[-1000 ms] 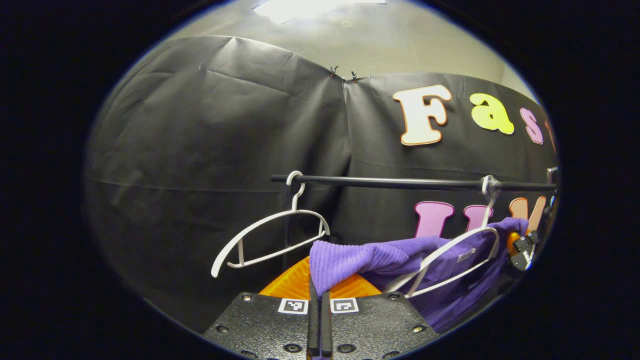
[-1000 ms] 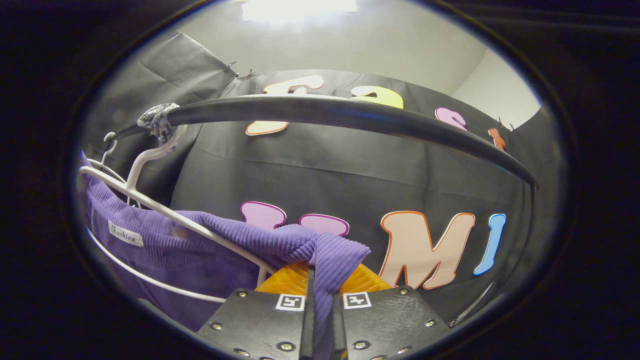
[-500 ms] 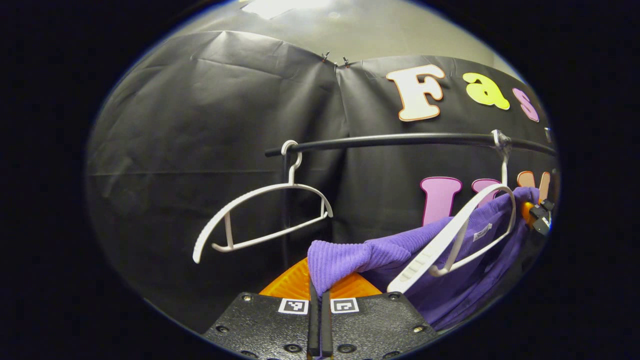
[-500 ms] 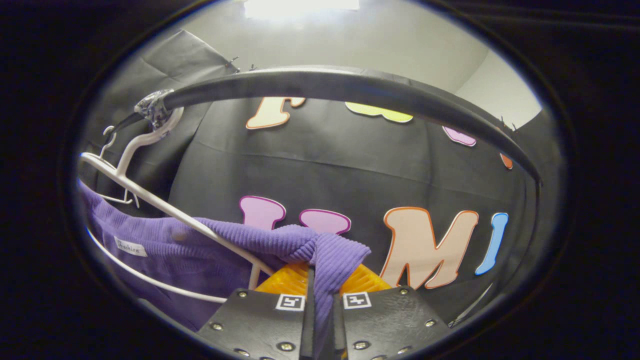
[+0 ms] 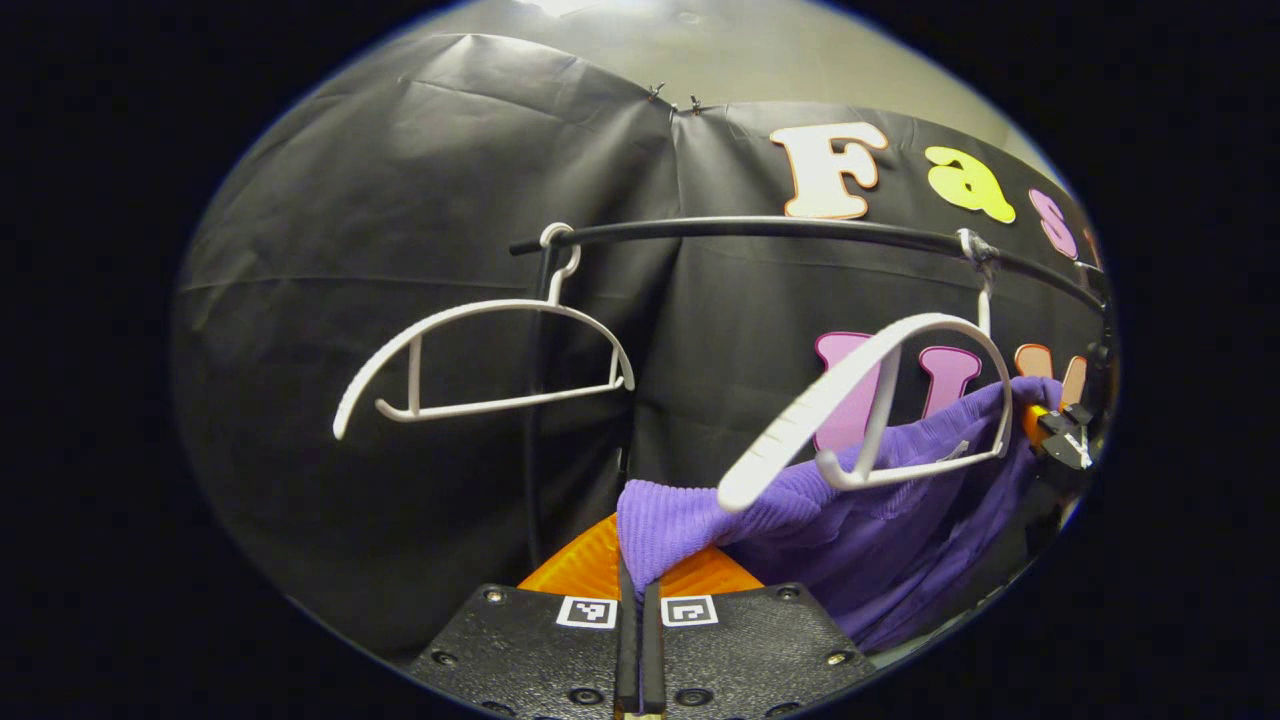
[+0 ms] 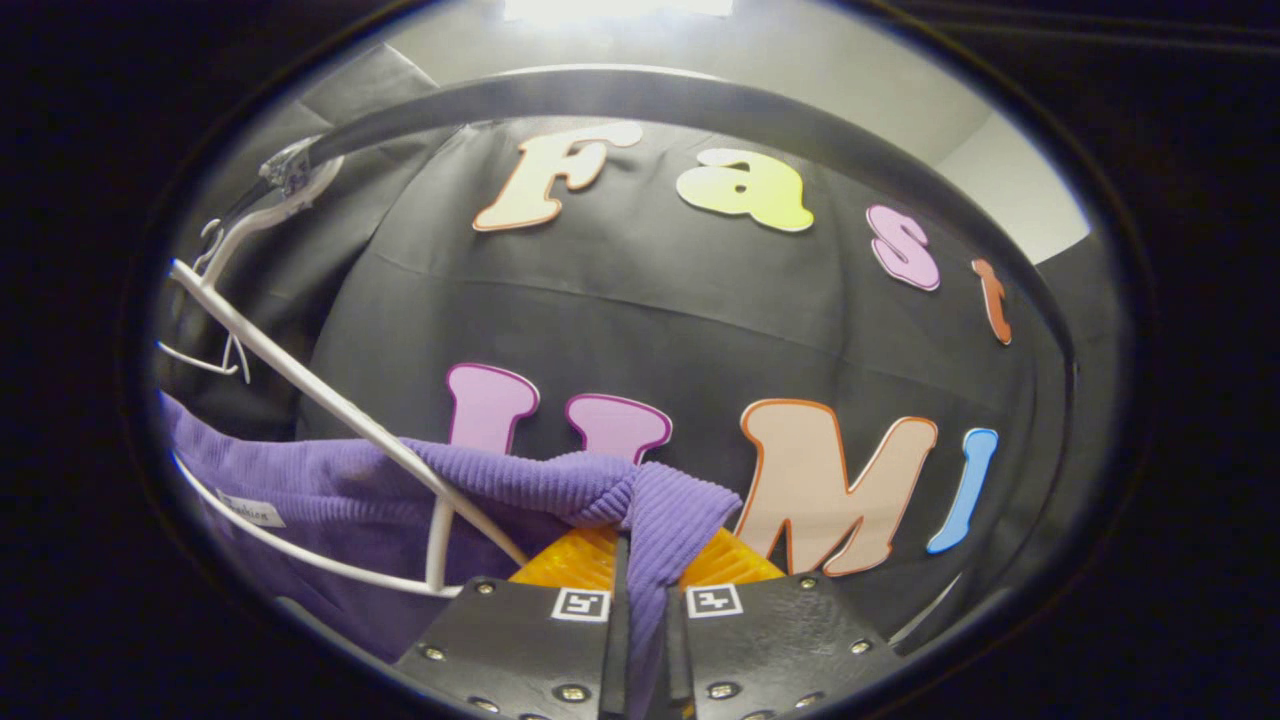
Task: Grasp the clothes on the hanger with both hands and then place them into the laundry hamper below.
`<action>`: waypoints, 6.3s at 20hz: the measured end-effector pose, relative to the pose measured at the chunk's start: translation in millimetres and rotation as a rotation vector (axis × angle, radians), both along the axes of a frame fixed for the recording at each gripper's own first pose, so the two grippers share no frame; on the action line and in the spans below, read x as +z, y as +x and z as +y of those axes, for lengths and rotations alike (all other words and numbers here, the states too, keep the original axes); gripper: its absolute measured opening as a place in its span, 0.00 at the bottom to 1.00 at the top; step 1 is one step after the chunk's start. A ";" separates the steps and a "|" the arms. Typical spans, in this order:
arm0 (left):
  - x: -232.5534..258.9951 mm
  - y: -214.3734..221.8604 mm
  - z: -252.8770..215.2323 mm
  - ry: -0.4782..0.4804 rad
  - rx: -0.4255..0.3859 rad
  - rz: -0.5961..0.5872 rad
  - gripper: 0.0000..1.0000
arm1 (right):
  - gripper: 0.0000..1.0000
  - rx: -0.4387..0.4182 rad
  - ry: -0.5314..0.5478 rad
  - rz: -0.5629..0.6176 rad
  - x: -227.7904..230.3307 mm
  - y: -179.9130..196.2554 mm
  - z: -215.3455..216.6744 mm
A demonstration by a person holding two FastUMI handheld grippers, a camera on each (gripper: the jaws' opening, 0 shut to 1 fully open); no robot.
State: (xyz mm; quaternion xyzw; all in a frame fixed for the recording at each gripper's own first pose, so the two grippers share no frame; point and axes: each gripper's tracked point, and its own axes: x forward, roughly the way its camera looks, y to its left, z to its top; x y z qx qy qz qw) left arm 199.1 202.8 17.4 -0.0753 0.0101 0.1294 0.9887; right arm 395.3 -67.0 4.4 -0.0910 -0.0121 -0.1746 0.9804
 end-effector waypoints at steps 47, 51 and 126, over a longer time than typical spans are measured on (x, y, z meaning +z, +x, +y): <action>-192.1 32.6 -238.7 0.003 -0.706 0.482 0.05 | 0.14 0.254 0.206 0.656 -240.9 -143.4 98.1; -201.7 27.2 -243.9 -0.034 -0.714 0.530 0.08 | 0.14 0.281 0.213 0.705 -253.2 -153.6 102.0; 61.2 -279.8 -319.8 0.103 -0.656 -0.103 0.35 | 0.28 0.163 0.202 0.072 68.5 -465.4 -30.7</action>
